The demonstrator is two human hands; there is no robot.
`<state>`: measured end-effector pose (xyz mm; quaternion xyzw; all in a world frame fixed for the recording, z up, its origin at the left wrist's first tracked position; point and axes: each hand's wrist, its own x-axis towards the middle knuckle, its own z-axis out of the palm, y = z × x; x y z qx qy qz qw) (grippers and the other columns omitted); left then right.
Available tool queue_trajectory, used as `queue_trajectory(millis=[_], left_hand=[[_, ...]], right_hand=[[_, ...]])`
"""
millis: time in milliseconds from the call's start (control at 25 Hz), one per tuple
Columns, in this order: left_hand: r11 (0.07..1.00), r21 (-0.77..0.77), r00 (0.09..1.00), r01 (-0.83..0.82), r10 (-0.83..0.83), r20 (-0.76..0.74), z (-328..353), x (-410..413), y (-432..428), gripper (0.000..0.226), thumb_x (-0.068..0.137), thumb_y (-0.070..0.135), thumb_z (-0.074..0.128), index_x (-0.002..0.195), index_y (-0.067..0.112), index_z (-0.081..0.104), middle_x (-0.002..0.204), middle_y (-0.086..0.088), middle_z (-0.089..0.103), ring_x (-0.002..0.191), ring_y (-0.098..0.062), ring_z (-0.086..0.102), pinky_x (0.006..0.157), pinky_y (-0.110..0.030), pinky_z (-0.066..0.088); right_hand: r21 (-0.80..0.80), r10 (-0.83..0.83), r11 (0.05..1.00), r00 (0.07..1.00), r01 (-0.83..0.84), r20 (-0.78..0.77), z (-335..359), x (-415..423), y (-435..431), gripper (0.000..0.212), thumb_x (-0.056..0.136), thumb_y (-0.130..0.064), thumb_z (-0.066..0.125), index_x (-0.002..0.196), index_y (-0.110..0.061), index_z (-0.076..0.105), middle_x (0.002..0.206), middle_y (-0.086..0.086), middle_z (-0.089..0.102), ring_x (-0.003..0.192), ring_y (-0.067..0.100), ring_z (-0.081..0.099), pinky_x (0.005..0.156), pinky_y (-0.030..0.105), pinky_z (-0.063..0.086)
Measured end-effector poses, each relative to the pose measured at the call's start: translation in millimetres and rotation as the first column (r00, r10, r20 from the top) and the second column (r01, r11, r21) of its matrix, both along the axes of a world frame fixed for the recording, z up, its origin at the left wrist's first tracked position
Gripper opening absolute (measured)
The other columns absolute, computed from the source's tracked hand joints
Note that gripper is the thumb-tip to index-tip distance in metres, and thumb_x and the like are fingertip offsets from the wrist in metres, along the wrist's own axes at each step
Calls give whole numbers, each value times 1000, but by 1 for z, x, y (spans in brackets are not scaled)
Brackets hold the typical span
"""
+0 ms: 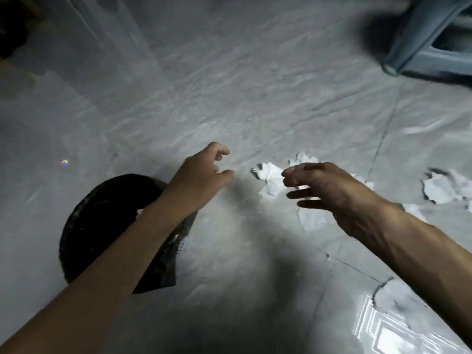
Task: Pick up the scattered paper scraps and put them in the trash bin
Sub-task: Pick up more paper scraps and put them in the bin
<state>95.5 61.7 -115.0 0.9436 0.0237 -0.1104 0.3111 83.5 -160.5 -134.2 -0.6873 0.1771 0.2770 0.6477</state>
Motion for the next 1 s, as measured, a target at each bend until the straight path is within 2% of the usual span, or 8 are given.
queue_trajectory(millis=[120, 200, 400, 640, 720, 840, 880, 1000], left_hand=[[996, -8, 996, 92, -92, -17, -2, 9, -55, 39, 76, 29, 70, 113, 24, 57, 114, 0, 63, 98, -20, 63, 88, -34, 48], [992, -21, 989, 121, -122, -84, -31, 10, -81, 41, 74, 27, 71, 112, 24, 58, 113, -1, 63, 98, -20, 62, 86, -32, 47], [922, 55, 896, 382, -355, -267, -139, 10, -142, 55, 73, 26, 69, 125, 22, 51, 128, -8, 57, 112, -27, 56, 88, -33, 46], [826, 123, 816, 550, -501, -287, -210, 6, -181, 66, 74, 22, 71, 134, 17, 43, 138, -12, 46, 124, -27, 47, 93, -27, 37], [799, 129, 793, 587, -535, -292, -226, 8, -186, 72, 74, 21, 72, 138, 17, 38, 143, -13, 40, 130, -27, 40, 100, -27, 34], [742, 210, 758, 637, -555, -342, -246, 6, -185, 79, 75, 26, 73, 143, 19, 32, 147, -14, 33, 135, -30, 33, 109, -34, 32], [712, 269, 755, 649, -560, -341, -252, 7, -185, 78, 75, 28, 73, 142, 18, 33, 146, -15, 33, 133, -32, 34, 109, -38, 33], [693, 375, 788, 615, -557, -262, -265, 9, -186, 58, 75, 20, 74, 124, 8, 44, 130, -19, 44, 118, -37, 45, 98, -45, 42]], right_hand=[[-155, -93, 985, 993, 80, -75, -30, -22, -66, 15, 80, -20, 70, 95, -16, 69, 107, 10, 69, 87, 22, 62, 71, 29, 46], [-367, -28, 930, 992, -20, -125, -72, -38, -103, 38, 76, -26, 77, 110, -13, 65, 105, 13, 63, 85, 22, 57, 69, 30, 44], [-749, 182, 524, 912, -407, -368, -160, -104, -185, 88, 59, -50, 85, 133, -30, 43, 126, 13, 49, 105, 36, 57, 87, 42, 51], [-877, 434, 216, 847, -429, -308, -220, -170, -179, 73, 71, -45, 73, 133, -29, 38, 133, 6, 41, 114, 29, 49, 85, 37, 45], [-898, 463, 257, 861, -357, -209, -232, -174, -179, 56, 79, -32, 65, 131, -28, 46, 126, 4, 48, 111, 26, 52, 86, 35, 44], [-728, 321, 657, 946, -193, 39, -229, -181, -185, 42, 77, -5, 58, 109, -32, 65, 95, -8, 66, 87, 9, 66, 69, 18, 47], [-680, 224, 727, 969, -93, 108, -227, -183, -190, 40, 76, 1, 57, 97, -32, 66, 85, -10, 68, 78, 6, 67, 64, 14, 45], [-700, -55, 679, 965, 224, 255, -225, -179, -217, 21, 83, -4, 64, 95, -20, 59, 72, -10, 65, 65, 6, 62, 58, 17, 43]])
